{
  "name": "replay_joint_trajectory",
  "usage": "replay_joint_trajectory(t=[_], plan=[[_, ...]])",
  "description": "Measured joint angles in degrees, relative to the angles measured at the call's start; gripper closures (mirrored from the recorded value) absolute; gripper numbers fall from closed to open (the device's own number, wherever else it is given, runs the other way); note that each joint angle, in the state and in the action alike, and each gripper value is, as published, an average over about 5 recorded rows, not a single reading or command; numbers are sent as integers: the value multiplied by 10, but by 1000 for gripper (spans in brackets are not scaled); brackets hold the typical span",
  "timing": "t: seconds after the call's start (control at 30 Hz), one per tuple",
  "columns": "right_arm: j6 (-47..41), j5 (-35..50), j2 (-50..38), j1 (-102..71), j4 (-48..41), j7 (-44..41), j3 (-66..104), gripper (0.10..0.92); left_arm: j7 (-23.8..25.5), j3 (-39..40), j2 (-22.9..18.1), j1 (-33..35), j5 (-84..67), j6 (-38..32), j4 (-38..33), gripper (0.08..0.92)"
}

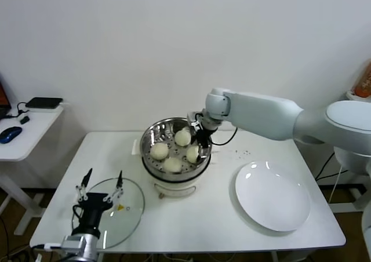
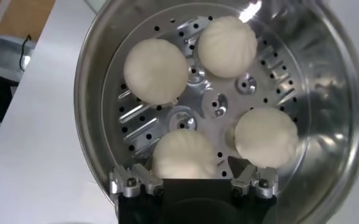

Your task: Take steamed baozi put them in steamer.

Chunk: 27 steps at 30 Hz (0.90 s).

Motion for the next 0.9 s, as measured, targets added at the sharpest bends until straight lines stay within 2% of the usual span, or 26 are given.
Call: replay_joint_trajectory(t=[0.43,0.9], plan=[[-2,17,-15,20,8,-2,20,203,0,5,-2,0,5,3,-3,177],[-2,37,-85,45,77,6,43,203,-1,11,-3,2,13,7,-10,177]])
